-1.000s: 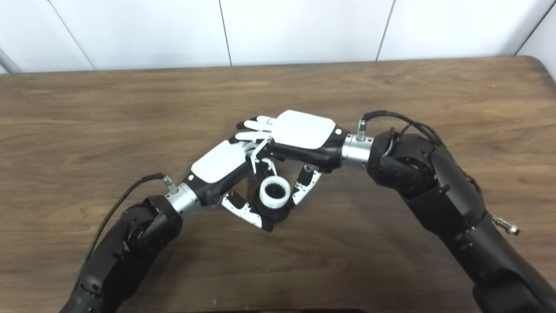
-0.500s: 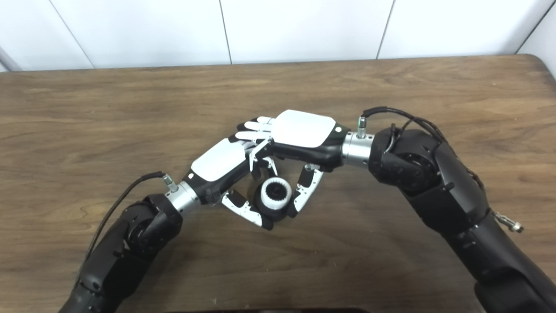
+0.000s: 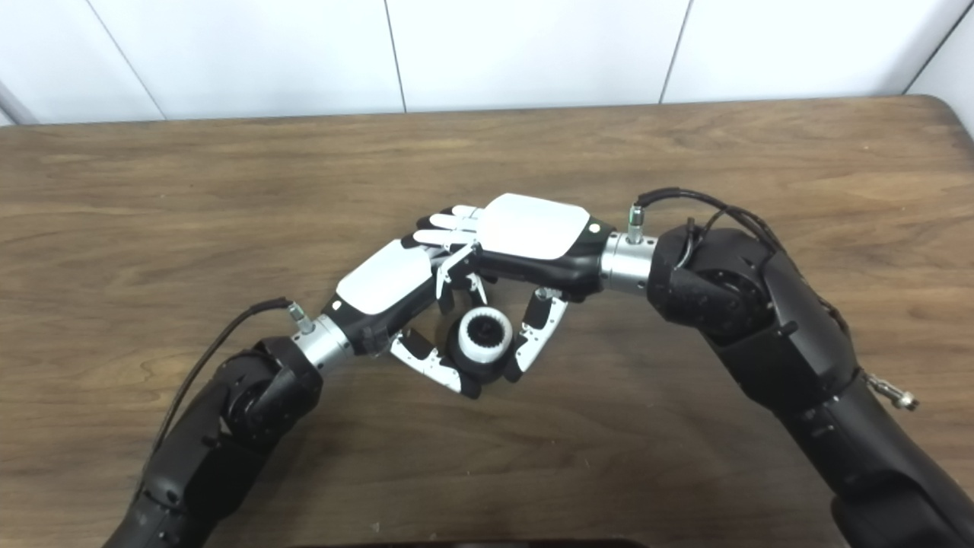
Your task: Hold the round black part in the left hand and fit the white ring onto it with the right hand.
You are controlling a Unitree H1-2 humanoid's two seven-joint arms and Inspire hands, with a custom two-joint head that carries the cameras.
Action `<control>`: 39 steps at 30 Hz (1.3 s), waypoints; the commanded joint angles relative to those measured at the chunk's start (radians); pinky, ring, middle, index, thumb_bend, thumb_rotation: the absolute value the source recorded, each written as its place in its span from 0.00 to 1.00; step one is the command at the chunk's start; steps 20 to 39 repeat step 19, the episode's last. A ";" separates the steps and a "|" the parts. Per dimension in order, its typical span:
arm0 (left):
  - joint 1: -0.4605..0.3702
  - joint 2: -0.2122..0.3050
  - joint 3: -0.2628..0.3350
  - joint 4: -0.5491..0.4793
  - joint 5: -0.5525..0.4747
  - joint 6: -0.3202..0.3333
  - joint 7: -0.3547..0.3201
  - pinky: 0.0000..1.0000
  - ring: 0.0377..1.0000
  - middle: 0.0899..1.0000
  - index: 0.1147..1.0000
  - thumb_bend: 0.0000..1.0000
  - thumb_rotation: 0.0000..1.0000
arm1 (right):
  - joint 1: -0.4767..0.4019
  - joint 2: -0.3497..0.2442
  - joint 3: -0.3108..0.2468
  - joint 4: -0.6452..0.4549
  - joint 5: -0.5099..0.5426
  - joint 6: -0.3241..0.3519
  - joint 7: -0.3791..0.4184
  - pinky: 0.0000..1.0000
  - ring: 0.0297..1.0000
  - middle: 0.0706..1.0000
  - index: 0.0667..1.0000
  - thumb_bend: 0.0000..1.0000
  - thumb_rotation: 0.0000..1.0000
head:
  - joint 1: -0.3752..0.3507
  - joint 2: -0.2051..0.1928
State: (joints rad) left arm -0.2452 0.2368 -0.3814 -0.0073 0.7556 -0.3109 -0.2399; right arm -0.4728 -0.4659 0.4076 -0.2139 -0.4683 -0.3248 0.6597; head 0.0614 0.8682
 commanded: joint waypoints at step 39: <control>-0.043 0.107 -0.020 0.128 0.058 -0.094 0.102 1.00 0.95 0.74 0.42 0.52 0.06 | -0.139 -0.005 -0.123 -0.058 0.063 0.029 -0.028 1.00 1.00 0.94 0.58 1.00 0.26 | -0.024 -0.007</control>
